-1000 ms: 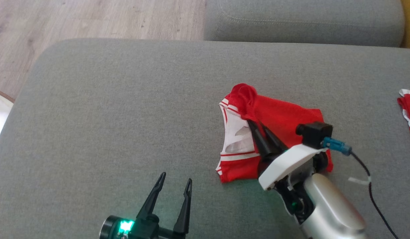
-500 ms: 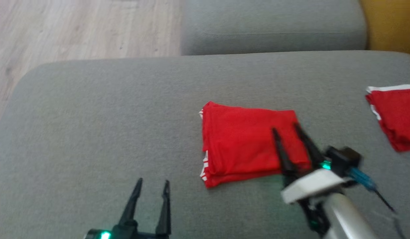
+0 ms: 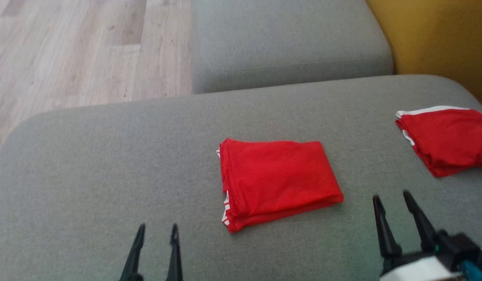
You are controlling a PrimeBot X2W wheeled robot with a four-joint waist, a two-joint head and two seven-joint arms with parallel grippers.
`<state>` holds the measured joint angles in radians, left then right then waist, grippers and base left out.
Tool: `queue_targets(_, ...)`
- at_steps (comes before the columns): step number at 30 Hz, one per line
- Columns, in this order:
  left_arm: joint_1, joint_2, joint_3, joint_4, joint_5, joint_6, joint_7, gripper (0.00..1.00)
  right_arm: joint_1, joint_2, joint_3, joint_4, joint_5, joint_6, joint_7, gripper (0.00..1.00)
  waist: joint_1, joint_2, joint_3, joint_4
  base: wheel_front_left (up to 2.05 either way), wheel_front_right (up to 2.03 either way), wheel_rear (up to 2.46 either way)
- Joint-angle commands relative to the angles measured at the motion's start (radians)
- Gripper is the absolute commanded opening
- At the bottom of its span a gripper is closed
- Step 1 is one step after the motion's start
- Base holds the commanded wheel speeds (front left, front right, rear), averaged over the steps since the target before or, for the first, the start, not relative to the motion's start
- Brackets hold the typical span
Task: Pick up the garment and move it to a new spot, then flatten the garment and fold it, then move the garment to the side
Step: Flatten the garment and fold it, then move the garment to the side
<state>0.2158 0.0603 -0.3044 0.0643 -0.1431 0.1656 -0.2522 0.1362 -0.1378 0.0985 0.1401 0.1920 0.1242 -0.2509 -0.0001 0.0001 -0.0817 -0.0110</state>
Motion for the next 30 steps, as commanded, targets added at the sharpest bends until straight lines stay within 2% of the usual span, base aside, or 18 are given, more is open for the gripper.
queue_targets(1, -0.009, -0.008, 0.052, -0.035, 0.011, -0.003, -0.01, 1.0, -0.006, -0.013, 0.013, -0.045, -0.019, 0.007, -0.011, 1.0, 0.0001, -0.0001, -0.016, -0.008, 0.0, 0.0, 0.0)
queue_targets(16, 0.033, -0.009, 0.1, -0.015, 0.036, -0.035, -0.01, 1.0, 0.059, 0.012, -0.004, -0.055, -0.057, 0.007, -0.011, 1.0, 0.0001, -0.0001, -0.031, 0.001, 0.0, 0.0, 0.0)
queue_targets(30, 0.028, -0.01, 0.104, -0.007, 0.035, -0.042, -0.01, 1.0, 0.058, 0.007, 0.003, -0.051, -0.066, 0.007, -0.011, 1.0, 0.0001, -0.0001, -0.023, 0.018, 0.0, 0.0, 0.0)
